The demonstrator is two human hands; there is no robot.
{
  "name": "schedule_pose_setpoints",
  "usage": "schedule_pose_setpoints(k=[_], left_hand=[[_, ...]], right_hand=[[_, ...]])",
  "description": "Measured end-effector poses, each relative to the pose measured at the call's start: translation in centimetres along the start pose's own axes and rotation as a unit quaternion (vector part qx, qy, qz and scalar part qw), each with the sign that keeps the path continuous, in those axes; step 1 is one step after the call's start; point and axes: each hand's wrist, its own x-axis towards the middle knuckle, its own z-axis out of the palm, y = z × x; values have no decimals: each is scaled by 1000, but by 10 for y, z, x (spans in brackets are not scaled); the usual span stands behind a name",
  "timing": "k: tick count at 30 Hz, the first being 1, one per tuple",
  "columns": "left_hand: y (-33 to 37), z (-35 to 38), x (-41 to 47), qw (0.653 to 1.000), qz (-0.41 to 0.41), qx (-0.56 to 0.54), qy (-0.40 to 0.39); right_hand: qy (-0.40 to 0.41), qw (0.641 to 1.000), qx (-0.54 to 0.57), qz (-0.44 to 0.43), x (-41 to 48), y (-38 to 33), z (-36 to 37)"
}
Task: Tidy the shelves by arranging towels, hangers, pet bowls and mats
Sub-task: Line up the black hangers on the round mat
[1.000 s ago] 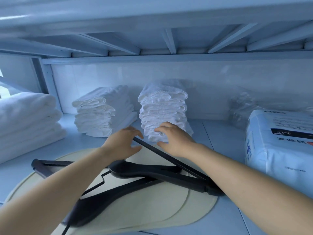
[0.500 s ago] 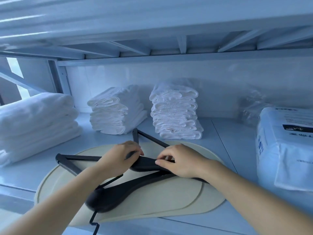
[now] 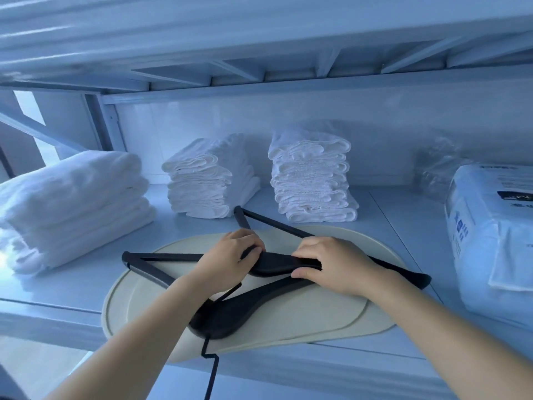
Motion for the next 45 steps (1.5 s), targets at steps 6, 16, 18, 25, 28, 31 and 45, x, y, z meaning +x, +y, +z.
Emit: schedule_pose_setpoints(k=[6,16,18,25,28,31,45], left_hand=[[-17,-23,-21,1000,-2,-12,-20],[-24,-48,-40,997,8,-73,4],[-30,-51,-43,998,-4,-70,-7],[-54,-48,-67,998,12,-29,-48],[-55,-48,-70,999,27,-6,-41],[-54,-46,-72,999,33,25,-28],[-60,-47,-94,996,85,29,7]], right_hand=[[12,999,32,24,-7,-3,-1],[13,998,68,8,-3,-27,-5],[-9,997,72,11,-1,-31,0],[-42,992,116,40,3,-31,8],[-46,993,99,53,1,-34,8],[-15,997,49,61,-6,-42,13],[13,988,109,104,0,-51,16]])
